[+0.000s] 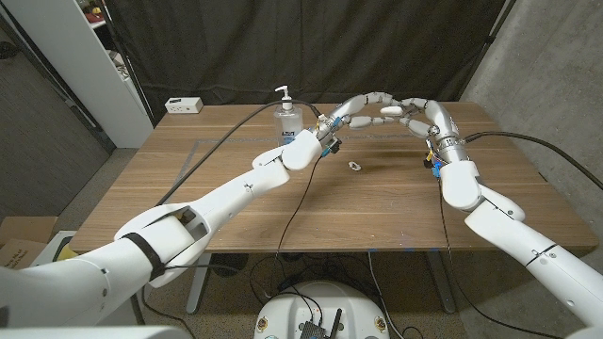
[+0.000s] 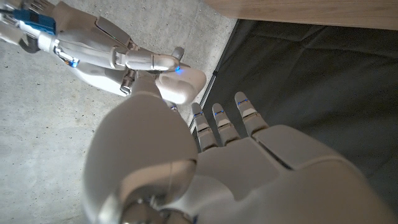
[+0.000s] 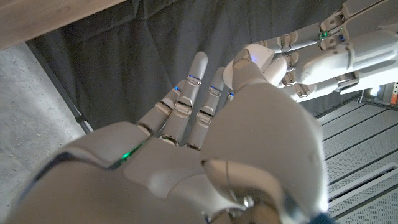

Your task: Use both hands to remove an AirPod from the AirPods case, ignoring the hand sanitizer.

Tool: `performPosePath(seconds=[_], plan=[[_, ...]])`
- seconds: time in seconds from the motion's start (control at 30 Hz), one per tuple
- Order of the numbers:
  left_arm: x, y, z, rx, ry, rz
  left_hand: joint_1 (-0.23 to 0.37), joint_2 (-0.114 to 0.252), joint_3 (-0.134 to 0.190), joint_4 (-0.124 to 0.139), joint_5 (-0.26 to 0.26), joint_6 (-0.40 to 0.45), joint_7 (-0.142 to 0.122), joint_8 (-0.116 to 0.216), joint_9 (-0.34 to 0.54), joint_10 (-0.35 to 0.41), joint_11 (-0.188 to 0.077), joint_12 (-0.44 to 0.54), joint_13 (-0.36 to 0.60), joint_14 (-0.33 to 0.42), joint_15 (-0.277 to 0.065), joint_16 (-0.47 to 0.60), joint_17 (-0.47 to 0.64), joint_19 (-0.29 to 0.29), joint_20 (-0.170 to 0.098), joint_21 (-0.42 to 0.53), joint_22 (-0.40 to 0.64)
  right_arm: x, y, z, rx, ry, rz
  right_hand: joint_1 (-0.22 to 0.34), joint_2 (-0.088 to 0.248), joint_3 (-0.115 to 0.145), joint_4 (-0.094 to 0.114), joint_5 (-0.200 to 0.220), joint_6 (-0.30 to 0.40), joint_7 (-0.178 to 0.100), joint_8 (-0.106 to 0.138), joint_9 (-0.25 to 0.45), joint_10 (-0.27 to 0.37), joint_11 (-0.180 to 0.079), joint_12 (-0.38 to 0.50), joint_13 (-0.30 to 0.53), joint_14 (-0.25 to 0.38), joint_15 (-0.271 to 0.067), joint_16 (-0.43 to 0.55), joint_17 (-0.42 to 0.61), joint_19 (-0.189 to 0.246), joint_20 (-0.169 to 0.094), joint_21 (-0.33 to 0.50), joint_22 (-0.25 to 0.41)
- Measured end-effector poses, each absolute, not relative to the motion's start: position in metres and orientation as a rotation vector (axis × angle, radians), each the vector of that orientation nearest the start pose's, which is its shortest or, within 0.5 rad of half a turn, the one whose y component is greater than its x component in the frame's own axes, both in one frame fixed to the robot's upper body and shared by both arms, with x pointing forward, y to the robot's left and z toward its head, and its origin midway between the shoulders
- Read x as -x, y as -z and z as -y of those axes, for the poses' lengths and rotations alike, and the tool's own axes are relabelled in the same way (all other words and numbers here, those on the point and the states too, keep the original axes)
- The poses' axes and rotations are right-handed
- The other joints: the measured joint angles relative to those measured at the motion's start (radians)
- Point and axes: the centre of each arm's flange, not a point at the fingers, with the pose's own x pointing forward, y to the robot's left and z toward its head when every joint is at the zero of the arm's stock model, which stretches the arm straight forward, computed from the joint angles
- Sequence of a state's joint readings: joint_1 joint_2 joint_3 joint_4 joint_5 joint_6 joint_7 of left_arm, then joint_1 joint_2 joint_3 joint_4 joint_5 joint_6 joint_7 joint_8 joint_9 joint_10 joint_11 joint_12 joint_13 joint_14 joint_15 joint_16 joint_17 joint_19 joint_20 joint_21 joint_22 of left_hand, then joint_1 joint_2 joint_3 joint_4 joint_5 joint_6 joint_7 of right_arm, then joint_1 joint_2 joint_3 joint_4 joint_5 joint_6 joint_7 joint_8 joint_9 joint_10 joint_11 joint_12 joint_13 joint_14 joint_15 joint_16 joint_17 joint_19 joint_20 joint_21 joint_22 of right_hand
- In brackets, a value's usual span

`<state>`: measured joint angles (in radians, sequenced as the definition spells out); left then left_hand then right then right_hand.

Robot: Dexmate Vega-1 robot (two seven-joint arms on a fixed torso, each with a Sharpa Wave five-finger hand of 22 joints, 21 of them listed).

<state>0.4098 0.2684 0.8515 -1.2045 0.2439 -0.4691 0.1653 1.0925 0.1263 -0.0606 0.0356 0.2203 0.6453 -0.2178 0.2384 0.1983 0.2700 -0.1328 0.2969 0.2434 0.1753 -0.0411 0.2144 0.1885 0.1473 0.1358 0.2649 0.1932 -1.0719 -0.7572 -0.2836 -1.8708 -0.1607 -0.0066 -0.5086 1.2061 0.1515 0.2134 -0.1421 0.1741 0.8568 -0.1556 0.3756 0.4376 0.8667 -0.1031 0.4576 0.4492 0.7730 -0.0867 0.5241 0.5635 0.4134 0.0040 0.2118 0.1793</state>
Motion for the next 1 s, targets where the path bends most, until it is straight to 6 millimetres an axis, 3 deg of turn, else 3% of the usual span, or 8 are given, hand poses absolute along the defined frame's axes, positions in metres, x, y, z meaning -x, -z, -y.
performPosePath(seconds=[0.17, 0.3, 0.47, 1.0], plan=[[-0.595, -0.084, 0.011, -0.839, 0.481, 1.171, -0.012, -0.012, -0.003, -0.002, 0.0, 0.039, -0.001, 0.008, -0.001, 0.002, -0.002, 0.0, 0.001, 0.0, 0.0, 0.0, 0.001, 0.0, 0.0, -0.005, 0.0, -0.535, -0.034, 0.291, 0.739, 0.299, 0.863, -0.001, 0.001, 0.0, 0.0, 0.004, 0.012, -0.001, 0.0, 0.0, 0.002, 0.0, 0.0, 0.0, 0.008, 0.003, 0.0, 0.005, 0.005, 0.005, 0.0, 0.0], [-0.595, -0.084, 0.01, -0.84, 0.472, 1.177, -0.046, -0.025, -0.022, 0.011, -0.01, -0.061, -0.001, -0.045, -0.007, -0.005, 0.005, 0.0, 0.005, 0.004, 0.004, 0.0, 0.008, 0.005, -0.005, -0.005, 0.0, -0.532, -0.039, 0.291, 0.726, 0.292, 0.855, -0.008, -0.003, 0.0, 0.0, 0.004, 0.021, 0.007, 0.0, 0.0, 0.014, 0.003, 0.0, 0.0, 0.022, -0.001, 0.0, 0.009, 0.005, 0.005, 0.0, 0.0], [-0.595, -0.084, 0.004, -0.828, 0.45, 1.19, -0.073, -0.025, -0.03, 0.02, -0.01, -0.149, -0.001, -0.069, -0.008, -0.013, 0.013, -0.006, 0.006, 0.005, 0.005, 0.0, 0.01, 0.005, -0.005, -0.005, 0.0, -0.535, -0.044, 0.292, 0.711, 0.261, 0.778, -0.017, -0.006, 0.0, 0.0, 0.004, 0.025, 0.011, -0.002, -0.001, 0.025, 0.007, 0.0, 0.0, 0.028, -0.007, 0.0, 0.014, 0.009, 0.009, 0.0, 0.0], [-0.592, -0.086, -0.012, -0.83, 0.388, 1.223, -0.087, -0.021, -0.036, 0.025, -0.009, -0.178, -0.005, -0.069, -0.008, -0.013, 0.013, -0.009, 0.01, 0.005, 0.005, 0.0, 0.009, 0.005, -0.005, -0.01, 0.0, -0.543, -0.049, 0.298, 0.677, 0.202, 0.592, -0.033, -0.012, 0.0, 0.0, 0.008, 0.024, 0.011, 0.0, -0.001, 0.038, 0.006, 0.0, 0.0, 0.028, -0.007, -0.018, 0.028, 0.008, 0.009, 0.0, 0.0]])
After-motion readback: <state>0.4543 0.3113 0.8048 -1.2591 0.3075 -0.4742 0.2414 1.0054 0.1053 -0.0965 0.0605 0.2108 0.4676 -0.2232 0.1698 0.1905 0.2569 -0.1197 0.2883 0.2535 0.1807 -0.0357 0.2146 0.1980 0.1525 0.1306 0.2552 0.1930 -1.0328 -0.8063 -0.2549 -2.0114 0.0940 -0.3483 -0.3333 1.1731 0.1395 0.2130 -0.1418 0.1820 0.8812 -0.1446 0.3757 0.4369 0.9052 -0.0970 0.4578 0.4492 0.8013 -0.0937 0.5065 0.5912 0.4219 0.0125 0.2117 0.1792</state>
